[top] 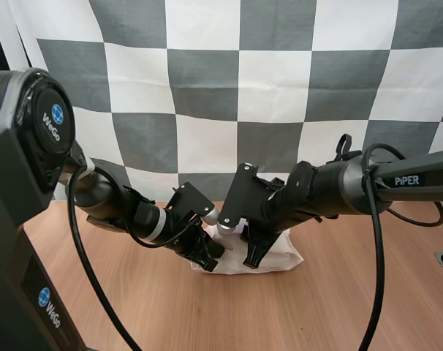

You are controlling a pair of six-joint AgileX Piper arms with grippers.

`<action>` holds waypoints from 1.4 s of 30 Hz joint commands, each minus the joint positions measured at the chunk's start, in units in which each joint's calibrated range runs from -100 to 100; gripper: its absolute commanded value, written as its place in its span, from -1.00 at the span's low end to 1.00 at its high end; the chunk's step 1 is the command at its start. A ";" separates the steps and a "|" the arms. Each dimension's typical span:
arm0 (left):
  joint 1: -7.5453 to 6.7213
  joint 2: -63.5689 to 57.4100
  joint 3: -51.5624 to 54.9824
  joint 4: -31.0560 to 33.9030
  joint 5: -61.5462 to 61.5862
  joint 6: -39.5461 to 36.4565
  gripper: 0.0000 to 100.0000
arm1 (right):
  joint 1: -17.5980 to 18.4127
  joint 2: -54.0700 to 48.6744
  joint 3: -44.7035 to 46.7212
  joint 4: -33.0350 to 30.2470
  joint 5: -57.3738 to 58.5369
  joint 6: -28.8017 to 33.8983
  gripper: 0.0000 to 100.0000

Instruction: Open the wet wipes lid

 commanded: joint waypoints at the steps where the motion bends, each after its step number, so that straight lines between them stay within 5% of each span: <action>1: -0.04 -0.03 -0.09 0.14 -0.05 0.85 -1.00 | 0.04 0.00 0.01 0.05 -0.11 0.17 -0.30; 7: -0.04 -0.03 -0.09 0.25 -0.05 0.85 -1.00 | 0.04 0.00 0.01 0.51 -0.11 0.28 -0.58; 10: -0.04 -0.03 -0.09 0.60 -0.05 0.85 -1.00 | 0.04 -0.12 0.01 0.51 -0.11 0.28 -1.00; 22: -0.04 -0.03 -0.09 0.72 -0.05 0.85 -1.00 | 0.04 -3.72 -0.70 0.98 -2.59 0.28 -1.00; 42: -0.04 -0.03 -0.09 0.97 0.14 0.85 -1.00 | 0.04 -3.89 -6.04 2.04 11.90 1.79 -1.00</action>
